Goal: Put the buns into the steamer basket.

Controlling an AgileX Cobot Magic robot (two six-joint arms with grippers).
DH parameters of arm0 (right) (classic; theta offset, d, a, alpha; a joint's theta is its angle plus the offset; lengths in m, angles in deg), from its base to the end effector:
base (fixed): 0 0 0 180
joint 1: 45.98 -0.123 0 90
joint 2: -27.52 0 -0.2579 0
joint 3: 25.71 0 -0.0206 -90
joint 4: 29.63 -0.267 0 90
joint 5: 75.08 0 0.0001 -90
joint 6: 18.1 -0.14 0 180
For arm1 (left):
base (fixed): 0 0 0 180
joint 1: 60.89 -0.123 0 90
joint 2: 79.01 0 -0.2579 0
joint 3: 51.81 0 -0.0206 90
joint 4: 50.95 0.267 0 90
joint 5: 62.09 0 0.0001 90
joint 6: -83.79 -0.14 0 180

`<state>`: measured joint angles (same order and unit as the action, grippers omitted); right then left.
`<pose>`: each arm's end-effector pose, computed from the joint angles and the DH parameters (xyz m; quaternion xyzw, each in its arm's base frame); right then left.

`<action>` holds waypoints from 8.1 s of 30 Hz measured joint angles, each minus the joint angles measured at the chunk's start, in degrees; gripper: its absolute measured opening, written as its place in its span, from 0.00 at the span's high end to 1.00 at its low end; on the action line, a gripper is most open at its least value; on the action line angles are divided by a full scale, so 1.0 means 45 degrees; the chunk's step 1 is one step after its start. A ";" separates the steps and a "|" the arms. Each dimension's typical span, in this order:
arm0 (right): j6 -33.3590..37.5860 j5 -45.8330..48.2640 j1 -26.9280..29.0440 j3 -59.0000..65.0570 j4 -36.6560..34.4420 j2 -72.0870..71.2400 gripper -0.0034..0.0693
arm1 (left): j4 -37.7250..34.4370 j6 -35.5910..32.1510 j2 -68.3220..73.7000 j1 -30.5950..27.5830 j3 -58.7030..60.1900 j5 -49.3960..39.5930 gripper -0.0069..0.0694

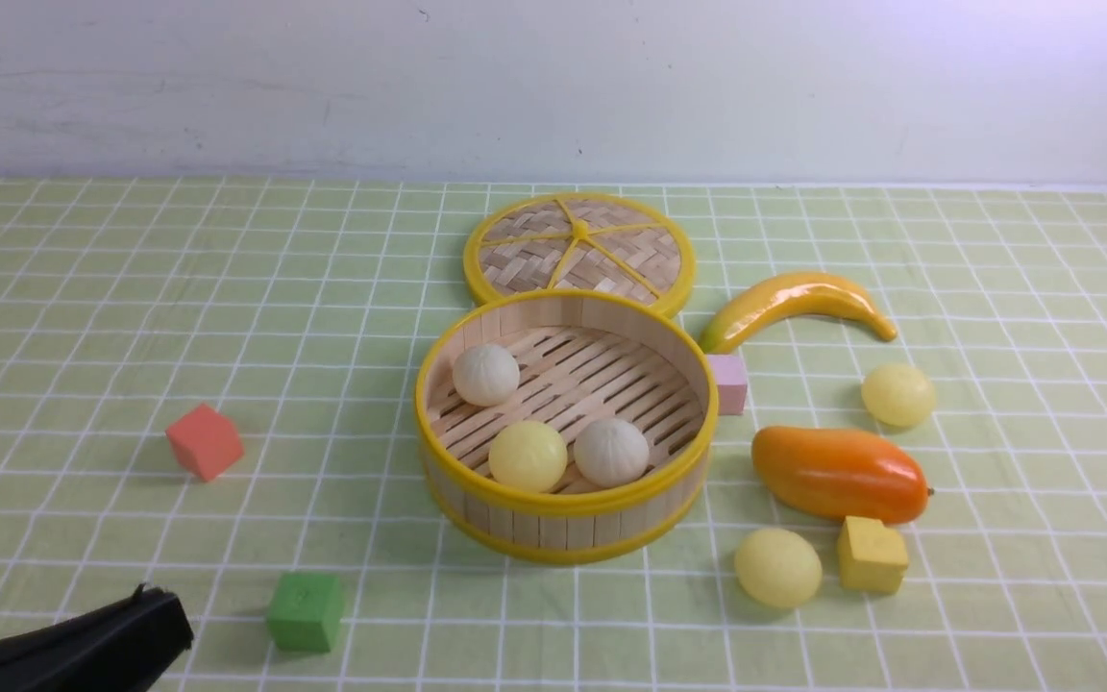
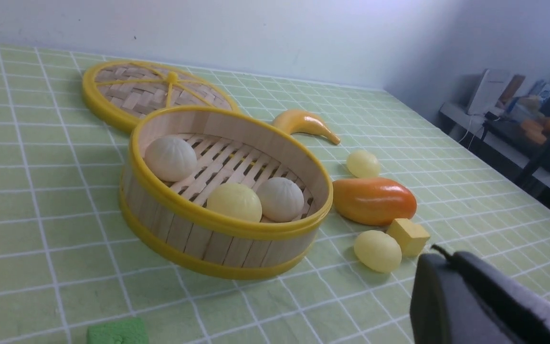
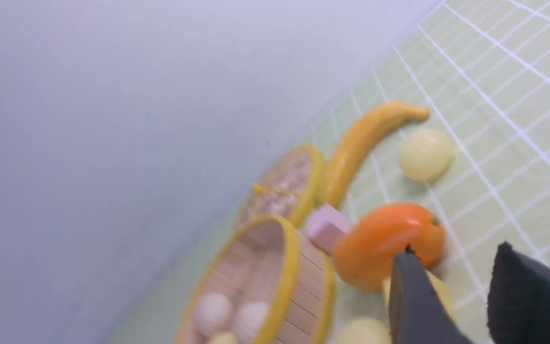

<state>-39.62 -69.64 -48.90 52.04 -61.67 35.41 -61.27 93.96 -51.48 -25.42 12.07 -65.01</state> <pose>0.1485 0.0147 0.1985 0.2863 0.6483 0.3488 0.6133 0.1445 -0.1045 0.2457 0.0987 0.7264 -0.3220 0.5991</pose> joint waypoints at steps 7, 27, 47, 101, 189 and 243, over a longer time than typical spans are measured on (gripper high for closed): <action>0.2827 0.4862 -0.0792 -0.4301 0.0295 0.2727 0.70 | 0.0000 0.0000 0.0000 0.0000 0.0000 -0.0082 0.93; 0.5012 1.0594 -0.3584 -1.2903 0.4452 1.6673 0.85 | -0.0008 0.0004 0.0000 0.0000 0.0000 -0.0164 0.93; 0.4346 0.9318 -0.4294 -1.6279 0.4906 2.3403 0.46 | -0.0025 0.0041 0.0000 0.0000 0.0000 -0.0175 0.90; 0.7396 0.5596 -0.4307 -1.9223 0.2327 2.4364 0.35 | -0.0044 0.0042 0.0000 0.0000 0.0000 -0.0203 0.84; 0.8498 0.8123 -0.2097 -2.0778 0.2934 2.3854 0.95 | -0.0044 0.0042 0.0000 0.0000 0.0000 -0.0254 0.77; 0.4402 1.3685 -0.5200 -1.5955 0.5348 1.4869 0.96 | -0.0044 0.0042 0.0000 0.0000 0.0000 -0.0254 0.77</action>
<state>-19.81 -8.06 -72.30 -19.75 -37.61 102.32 -61.47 94.15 -51.48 -25.42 12.07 -66.16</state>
